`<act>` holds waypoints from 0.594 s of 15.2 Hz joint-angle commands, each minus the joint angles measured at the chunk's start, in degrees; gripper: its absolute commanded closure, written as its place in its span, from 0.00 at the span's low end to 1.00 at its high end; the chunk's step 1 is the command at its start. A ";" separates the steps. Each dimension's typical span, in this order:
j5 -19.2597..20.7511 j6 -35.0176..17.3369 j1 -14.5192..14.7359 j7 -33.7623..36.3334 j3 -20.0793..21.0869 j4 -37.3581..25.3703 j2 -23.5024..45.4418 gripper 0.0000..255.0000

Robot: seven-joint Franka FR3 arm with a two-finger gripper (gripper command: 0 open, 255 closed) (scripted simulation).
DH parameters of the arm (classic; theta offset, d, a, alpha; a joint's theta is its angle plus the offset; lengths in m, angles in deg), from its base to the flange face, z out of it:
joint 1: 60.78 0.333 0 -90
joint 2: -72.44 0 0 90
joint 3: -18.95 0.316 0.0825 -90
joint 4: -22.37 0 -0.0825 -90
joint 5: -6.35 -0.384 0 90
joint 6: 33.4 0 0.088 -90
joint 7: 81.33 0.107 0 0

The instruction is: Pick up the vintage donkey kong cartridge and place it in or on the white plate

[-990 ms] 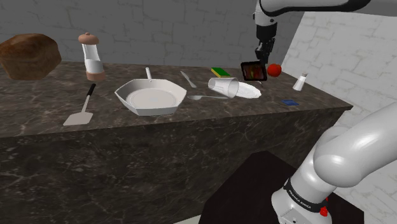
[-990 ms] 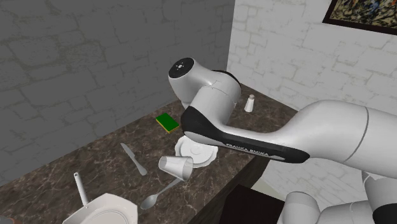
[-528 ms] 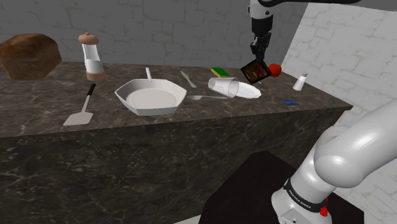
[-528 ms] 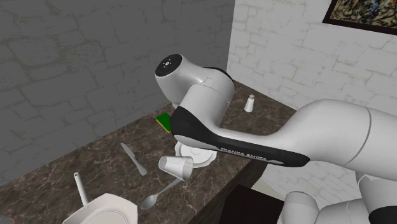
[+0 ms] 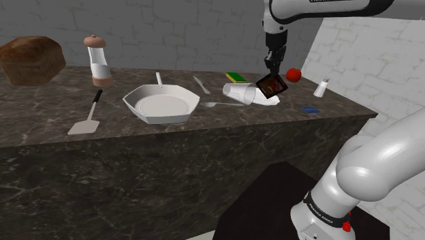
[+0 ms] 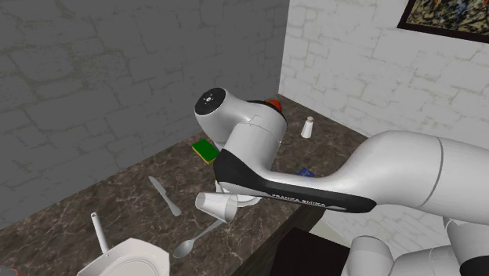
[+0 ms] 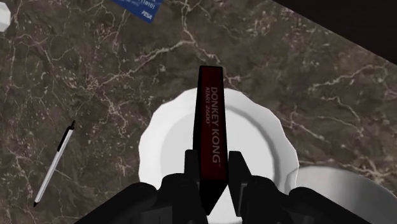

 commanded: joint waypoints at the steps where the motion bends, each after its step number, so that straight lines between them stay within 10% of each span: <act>1: 0.10 -1.50 -0.04 0.44 -0.19 1.66 -0.15 1.00; 9: 0.44 -7.46 -0.44 2.44 -0.49 8.24 -0.46 1.00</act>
